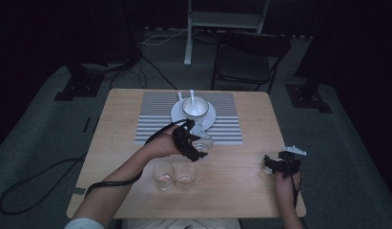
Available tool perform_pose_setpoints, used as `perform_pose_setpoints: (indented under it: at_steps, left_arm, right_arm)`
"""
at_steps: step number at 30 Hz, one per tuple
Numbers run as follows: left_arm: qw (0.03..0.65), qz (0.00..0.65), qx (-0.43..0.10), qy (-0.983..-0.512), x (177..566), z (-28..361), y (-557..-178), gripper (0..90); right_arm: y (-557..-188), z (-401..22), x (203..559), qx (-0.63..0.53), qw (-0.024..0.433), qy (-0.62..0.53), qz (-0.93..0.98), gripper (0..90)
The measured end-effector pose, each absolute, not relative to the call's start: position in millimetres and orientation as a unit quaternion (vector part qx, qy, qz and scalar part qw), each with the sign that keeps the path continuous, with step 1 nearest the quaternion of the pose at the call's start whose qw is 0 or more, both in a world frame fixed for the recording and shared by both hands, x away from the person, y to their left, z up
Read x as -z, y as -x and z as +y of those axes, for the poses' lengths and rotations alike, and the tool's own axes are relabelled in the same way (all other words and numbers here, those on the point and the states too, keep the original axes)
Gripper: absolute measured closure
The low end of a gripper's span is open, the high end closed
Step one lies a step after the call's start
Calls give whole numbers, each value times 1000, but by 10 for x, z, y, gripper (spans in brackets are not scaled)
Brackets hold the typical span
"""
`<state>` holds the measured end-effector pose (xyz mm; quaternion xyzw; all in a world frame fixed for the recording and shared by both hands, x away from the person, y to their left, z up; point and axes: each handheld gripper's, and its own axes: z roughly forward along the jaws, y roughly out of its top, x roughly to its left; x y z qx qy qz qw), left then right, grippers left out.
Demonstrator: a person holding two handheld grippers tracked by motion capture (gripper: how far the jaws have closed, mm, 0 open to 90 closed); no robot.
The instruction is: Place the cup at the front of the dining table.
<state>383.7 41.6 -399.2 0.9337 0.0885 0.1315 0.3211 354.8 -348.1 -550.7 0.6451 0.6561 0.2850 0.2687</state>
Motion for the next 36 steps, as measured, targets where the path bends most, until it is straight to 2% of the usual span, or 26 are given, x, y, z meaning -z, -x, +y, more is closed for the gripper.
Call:
perform_pose_setpoints:
  at_steps: [17, 36]
  left_arm:
    - [311, 174, -170, -919, 3995, 930, -4067, 183]
    - [301, 237, -185, -905, 4101, 1532, -4050, 183]
  right_arm:
    - [-3548, -3482, 5508, -285, 270, -644, 657, 118]
    - [-3547, -3480, 5508, -285, 269, -645, 656, 118]
